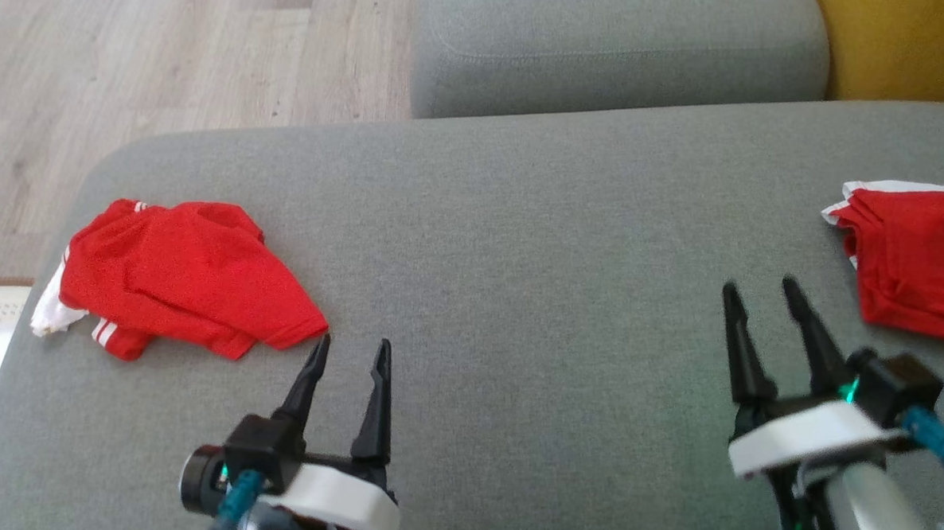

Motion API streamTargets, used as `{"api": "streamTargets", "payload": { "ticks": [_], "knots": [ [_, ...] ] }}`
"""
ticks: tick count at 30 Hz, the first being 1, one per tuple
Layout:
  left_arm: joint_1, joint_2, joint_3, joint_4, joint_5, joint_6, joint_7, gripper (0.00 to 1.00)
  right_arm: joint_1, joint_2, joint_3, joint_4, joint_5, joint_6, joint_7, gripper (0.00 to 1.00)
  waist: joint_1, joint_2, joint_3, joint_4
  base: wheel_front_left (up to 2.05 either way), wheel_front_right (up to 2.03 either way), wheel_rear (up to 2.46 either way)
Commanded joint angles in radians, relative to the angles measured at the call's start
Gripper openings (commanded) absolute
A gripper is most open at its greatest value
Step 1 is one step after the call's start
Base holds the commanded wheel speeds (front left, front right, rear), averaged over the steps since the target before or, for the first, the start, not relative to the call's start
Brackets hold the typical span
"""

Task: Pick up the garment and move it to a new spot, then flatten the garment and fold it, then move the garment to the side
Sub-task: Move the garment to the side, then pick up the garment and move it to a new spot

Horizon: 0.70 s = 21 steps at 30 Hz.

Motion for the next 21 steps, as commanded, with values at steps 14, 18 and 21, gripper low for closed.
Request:
{"api": "streamTargets", "payload": {
  "ticks": [14,18,21],
  "knots": [
    [0.011,0.000,0.054,-0.114,0.021,0.044,-0.012,1.00,0.108,0.000,-0.023,-0.143,0.066,-0.001,-0.020,1.00,0.0000,0.0000,-0.009,-0.031,0.00,0.00,0.00],
    [0.010,0.000,0.073,-0.122,0.015,0.047,-0.012,1.00,0.109,0.000,-0.034,-0.149,0.061,-0.001,-0.020,1.00,0.0000,0.0000,-0.005,-0.045,0.00,0.00,0.00],
    [0.009,0.000,0.078,-0.118,0.012,0.045,-0.012,1.00,0.104,0.000,-0.040,-0.145,0.056,-0.001,-0.021,1.00,0.0000,0.0000,-0.003,-0.051,0.00,0.00,0.00]
  ]
}}
